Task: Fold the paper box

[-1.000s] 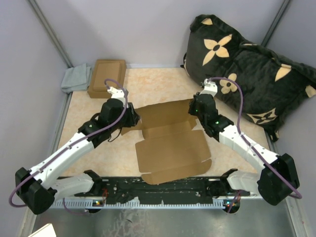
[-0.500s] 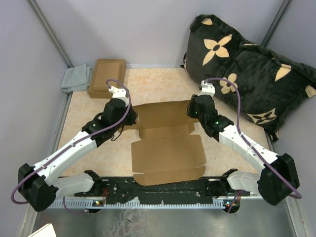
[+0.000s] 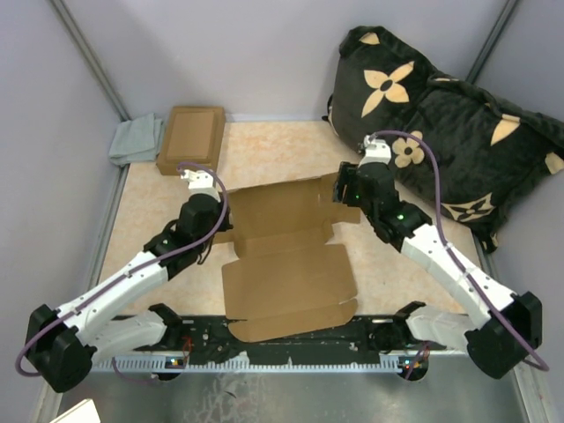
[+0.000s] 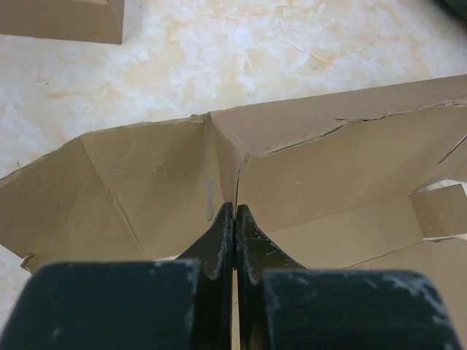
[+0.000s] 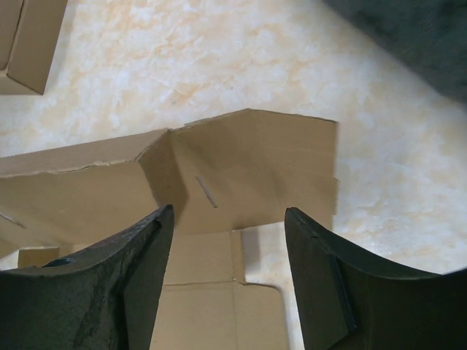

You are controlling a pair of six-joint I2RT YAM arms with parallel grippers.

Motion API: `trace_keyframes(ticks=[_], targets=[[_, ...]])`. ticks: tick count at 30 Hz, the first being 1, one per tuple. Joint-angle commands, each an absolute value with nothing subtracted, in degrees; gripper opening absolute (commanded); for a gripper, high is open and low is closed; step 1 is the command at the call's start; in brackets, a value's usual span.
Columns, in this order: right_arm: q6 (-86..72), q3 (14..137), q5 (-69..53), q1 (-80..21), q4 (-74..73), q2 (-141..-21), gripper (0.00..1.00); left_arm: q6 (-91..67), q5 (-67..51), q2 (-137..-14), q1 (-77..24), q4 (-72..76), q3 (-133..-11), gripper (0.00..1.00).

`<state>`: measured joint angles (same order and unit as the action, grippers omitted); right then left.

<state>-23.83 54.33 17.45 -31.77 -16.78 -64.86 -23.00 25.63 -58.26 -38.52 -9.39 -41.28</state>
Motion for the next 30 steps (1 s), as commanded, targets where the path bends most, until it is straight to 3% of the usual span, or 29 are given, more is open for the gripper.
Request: trace_keyframes(ticks=[1, 6, 12, 22, 30], targets=[[-19.7, 56.0, 23.4, -30.7, -16.6, -58.1, 0.62, -23.4, 28.2, -55.0, -38.8, -3.6, -36.5, 0.0], [-18.4, 51.2, 22.7, -22.0, -10.7, -57.3, 0.51, -20.6, 28.7, -50.1, -38.8, 4.9, -28.8, 0.0], [-18.0, 54.0, 16.0, -13.8, -10.0, -71.2, 0.42, -17.2, 29.8, -44.3, -38.8, 9.4, -24.9, 0.0], [-8.4, 49.2, 2.7, -13.6, 10.4, -83.7, 0.44, -14.6, 28.1, -44.9, -38.8, 10.5, -24.8, 0.0], [-7.1, 46.7, -13.3, -13.6, 12.0, -81.5, 0.45, -13.9, 28.5, -47.6, -38.8, 10.2, -26.0, 0.0]])
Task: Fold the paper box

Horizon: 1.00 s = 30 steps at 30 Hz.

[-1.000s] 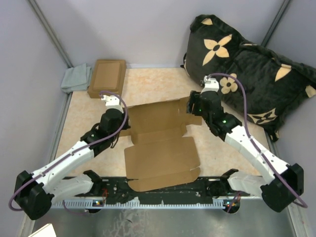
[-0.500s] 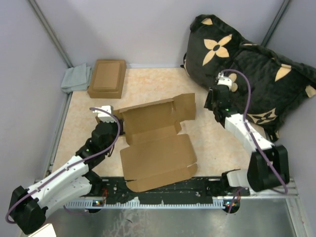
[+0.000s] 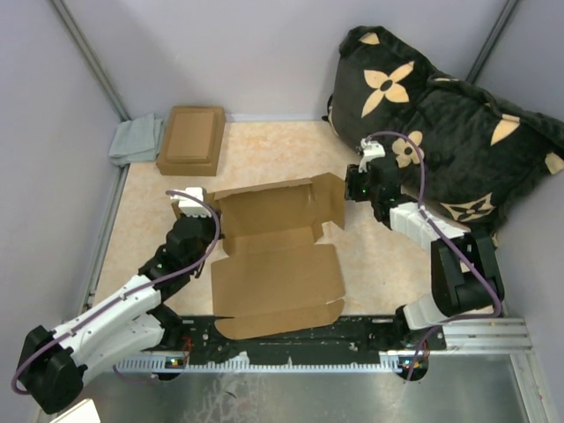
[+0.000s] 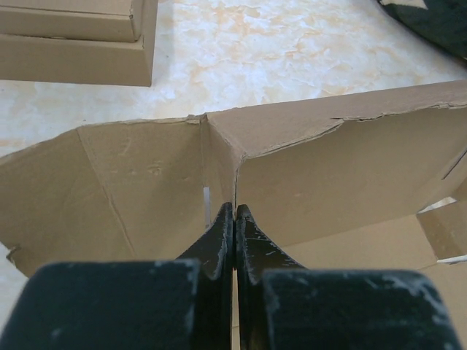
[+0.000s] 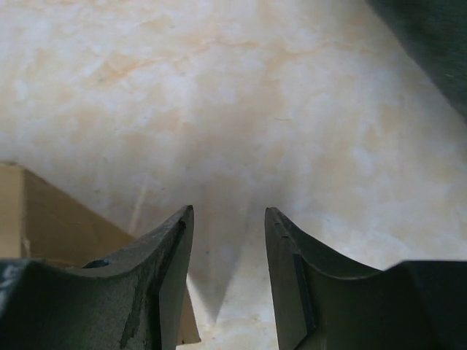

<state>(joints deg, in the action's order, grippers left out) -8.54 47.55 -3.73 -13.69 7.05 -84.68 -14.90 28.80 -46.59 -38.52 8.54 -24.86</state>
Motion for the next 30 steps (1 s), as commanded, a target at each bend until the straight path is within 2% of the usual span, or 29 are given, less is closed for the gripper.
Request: trace_keyframes(ticks=[1, 15, 30], targets=[[-7.5, 46.0, -14.5, -13.6, 11.9, -80.5, 0.45, -14.2, 28.5, -48.0, -38.8, 10.0, -26.1, 0.0], [-14.0, 34.1, -24.9, -15.6, 10.2, -65.4, 0.49, -16.1, 27.6, -44.8, -38.8, 12.0, -19.3, 0.0], [-15.1, 31.1, -26.4, -19.9, 9.4, -60.1, 0.53, -15.8, 24.2, -37.9, -38.9, 16.7, -13.3, 0.0]])
